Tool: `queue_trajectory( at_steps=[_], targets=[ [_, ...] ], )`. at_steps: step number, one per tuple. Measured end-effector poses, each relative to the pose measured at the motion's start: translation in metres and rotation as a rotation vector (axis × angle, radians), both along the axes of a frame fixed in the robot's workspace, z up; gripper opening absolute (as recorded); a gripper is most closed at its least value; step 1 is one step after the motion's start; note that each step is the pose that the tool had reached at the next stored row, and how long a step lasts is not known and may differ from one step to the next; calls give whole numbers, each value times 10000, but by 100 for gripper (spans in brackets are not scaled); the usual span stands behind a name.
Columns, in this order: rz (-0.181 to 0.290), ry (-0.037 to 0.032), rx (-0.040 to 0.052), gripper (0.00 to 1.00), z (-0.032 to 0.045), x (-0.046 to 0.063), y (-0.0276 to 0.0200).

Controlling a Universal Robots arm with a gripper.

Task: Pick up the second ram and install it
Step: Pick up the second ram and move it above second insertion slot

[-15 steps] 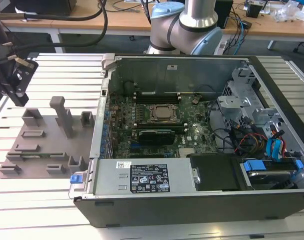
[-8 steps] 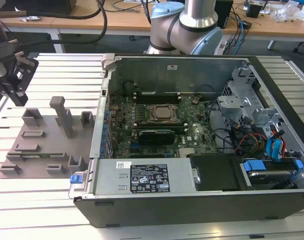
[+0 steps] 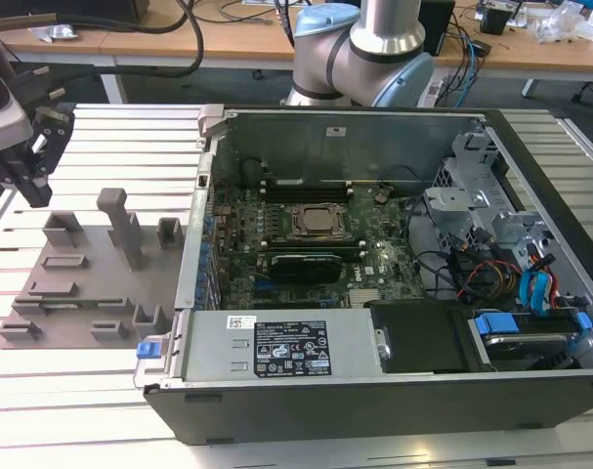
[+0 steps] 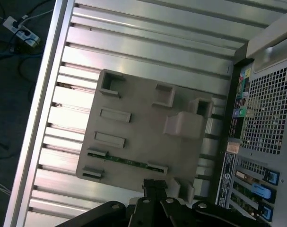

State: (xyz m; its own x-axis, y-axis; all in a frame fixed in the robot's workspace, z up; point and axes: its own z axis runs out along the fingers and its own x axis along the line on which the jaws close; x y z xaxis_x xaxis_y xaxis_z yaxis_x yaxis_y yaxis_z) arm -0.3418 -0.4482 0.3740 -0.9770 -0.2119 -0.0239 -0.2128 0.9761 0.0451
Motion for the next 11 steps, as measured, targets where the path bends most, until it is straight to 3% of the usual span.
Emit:
queue_trajectory(
  at_steps=[11],
  targets=[
    [1668,0,-1,10,0,0,0]
  ],
)
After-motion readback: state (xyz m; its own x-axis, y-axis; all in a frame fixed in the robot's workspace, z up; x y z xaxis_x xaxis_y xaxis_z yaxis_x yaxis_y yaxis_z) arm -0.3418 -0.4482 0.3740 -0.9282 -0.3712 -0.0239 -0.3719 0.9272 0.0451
